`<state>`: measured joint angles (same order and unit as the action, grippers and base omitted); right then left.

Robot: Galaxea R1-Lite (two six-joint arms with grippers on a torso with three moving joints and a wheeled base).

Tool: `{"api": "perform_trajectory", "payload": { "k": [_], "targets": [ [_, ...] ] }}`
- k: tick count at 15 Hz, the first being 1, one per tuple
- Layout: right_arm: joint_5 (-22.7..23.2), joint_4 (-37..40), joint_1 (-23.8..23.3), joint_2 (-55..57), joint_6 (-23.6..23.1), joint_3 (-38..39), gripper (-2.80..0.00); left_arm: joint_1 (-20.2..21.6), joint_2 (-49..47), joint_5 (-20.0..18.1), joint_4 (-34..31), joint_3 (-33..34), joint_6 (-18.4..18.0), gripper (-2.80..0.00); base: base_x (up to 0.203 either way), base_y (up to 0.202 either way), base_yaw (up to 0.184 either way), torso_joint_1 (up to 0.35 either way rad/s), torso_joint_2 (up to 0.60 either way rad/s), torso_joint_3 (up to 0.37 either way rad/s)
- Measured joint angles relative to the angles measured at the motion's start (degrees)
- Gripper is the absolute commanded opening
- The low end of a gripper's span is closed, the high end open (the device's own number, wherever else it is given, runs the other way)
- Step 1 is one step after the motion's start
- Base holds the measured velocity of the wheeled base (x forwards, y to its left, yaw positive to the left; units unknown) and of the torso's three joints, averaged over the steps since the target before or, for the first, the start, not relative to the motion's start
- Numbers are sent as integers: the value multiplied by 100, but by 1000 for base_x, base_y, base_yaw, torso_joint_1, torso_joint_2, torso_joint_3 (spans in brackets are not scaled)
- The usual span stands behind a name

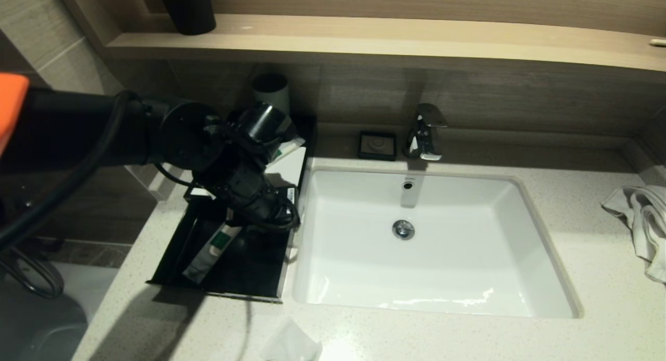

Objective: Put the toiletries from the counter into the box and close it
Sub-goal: Place the bathroom toiletry into the drawer

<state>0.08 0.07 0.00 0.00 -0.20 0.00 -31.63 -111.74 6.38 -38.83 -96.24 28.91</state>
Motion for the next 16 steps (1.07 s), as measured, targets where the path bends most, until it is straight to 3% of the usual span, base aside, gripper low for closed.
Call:
{"api": "perform_trajectory", "payload": {
  "k": [16],
  "targets": [
    [-1, -2, 0, 0, 1, 0, -280, -115, 153, 208, 7, 51, 89, -280, 0, 0, 0, 0, 0, 0]
  ]
}}
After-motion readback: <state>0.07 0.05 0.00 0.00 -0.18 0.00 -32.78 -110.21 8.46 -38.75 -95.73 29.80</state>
